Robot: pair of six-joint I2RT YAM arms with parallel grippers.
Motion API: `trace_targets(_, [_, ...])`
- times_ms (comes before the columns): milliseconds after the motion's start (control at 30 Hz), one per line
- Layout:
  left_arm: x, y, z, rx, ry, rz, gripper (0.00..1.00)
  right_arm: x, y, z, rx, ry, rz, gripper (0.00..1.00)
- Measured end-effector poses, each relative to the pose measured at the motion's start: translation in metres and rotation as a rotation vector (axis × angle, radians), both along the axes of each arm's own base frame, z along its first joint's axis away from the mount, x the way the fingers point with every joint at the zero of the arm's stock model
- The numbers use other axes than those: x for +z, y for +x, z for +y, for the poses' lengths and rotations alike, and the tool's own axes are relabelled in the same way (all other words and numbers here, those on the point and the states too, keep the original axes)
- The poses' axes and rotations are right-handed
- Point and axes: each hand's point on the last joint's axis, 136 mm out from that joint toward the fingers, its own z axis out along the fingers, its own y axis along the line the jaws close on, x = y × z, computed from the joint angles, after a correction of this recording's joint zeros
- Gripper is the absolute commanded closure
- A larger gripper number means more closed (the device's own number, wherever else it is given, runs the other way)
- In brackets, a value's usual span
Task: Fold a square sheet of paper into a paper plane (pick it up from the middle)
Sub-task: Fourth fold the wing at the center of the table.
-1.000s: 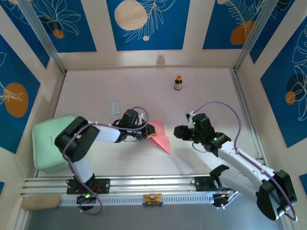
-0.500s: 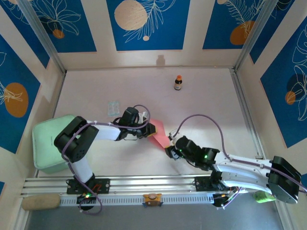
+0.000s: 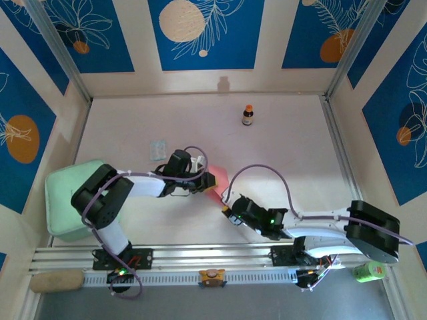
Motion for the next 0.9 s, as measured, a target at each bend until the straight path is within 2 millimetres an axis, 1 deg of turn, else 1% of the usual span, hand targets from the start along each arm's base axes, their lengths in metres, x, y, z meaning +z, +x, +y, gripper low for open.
trace_targets(100, [0.002,0.002,-0.001,-0.009,0.007,-0.008,0.84,-0.005,0.001,0.002,0.005,-0.041,-0.015,0.55])
trace_targets(267, [0.002,0.002,0.000,-0.008,0.009,-0.006,0.84,-0.007,0.011,0.005,-0.031,-0.068,-0.049,0.55])
trace_targets(467, [0.002,0.002,0.000,-0.010,0.008,-0.003,0.84,-0.014,0.016,0.002,-0.054,-0.095,-0.059,0.56])
trace_targets(667, [0.002,0.001,-0.001,-0.016,0.004,-0.001,0.85,-0.015,0.020,0.004,-0.068,-0.092,-0.064,0.63])
trace_targets(900, [0.003,0.000,-0.001,-0.018,0.002,0.000,0.85,-0.013,0.022,0.005,-0.080,-0.073,-0.065,0.74])
